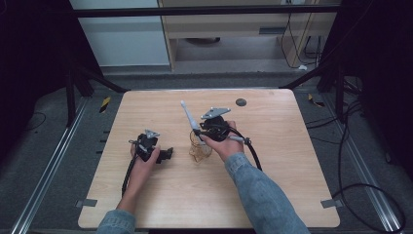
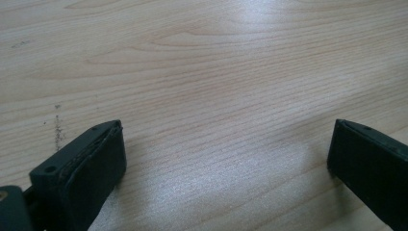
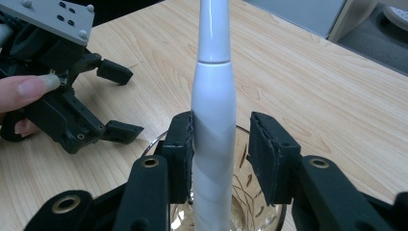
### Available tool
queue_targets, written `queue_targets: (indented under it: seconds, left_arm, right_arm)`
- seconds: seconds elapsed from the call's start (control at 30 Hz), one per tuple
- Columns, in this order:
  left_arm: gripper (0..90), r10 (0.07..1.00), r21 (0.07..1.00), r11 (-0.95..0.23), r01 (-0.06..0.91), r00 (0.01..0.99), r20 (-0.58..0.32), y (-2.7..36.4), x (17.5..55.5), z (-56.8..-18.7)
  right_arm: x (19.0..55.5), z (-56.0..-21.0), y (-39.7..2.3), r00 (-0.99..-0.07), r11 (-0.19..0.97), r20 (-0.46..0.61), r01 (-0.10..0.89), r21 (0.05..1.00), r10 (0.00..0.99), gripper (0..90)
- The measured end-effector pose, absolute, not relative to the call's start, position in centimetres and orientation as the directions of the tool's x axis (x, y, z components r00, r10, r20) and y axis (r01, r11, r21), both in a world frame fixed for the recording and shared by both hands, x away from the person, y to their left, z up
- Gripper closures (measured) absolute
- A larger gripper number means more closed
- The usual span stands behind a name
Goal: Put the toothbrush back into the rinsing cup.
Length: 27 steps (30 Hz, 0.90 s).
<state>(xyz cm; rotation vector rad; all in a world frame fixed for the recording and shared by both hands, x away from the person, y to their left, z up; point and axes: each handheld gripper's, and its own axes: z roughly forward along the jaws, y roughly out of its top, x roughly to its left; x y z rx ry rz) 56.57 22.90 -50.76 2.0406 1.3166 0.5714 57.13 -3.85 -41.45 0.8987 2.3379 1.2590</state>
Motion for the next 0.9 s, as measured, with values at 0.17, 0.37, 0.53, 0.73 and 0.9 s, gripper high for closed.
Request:
queue_targets:
  seconds: [0.17, 0.37, 0.53, 0.73, 0.9]
  left_arm:
    - [0.0, 0.914, 0.71, -0.297, 0.638, 0.405, 0.019, 22.9, 56.57, -50.77]
    - [0.0, 0.914, 0.71, -0.297, 0.638, 0.405, 0.019, 22.9, 56.57, -50.77]
    - [0.0, 0.914, 0.71, -0.297, 0.638, 0.405, 0.019, 22.9, 56.57, -50.76]
    - [0.0, 0.914, 0.71, -0.297, 0.638, 0.405, 0.019, 22.9, 56.57, -50.77]
    - [0.0, 0.914, 0.71, -0.297, 0.638, 0.405, 0.019, 22.9, 56.57, -50.76]
  right_arm:
    - [57.04, -41.48, -4.04, -0.742, 0.408, 0.001, 0.369, 0.835, 0.67, 61.7]
    - [56.96, -41.43, -4.17, -0.743, 0.408, 0.001, 0.369, 0.835, 0.669, 62.0]
    - [56.87, -41.31, -4.15, -0.744, 0.407, 0.003, 0.368, 0.836, 0.668, 61.9]
    - [56.87, -41.22, -4.19, -0.745, 0.401, 0.008, 0.369, 0.839, 0.667, 59.2]
    - [56.81, -41.11, -4.22, -0.741, 0.397, 0.011, 0.372, 0.839, 0.671, 55.0]
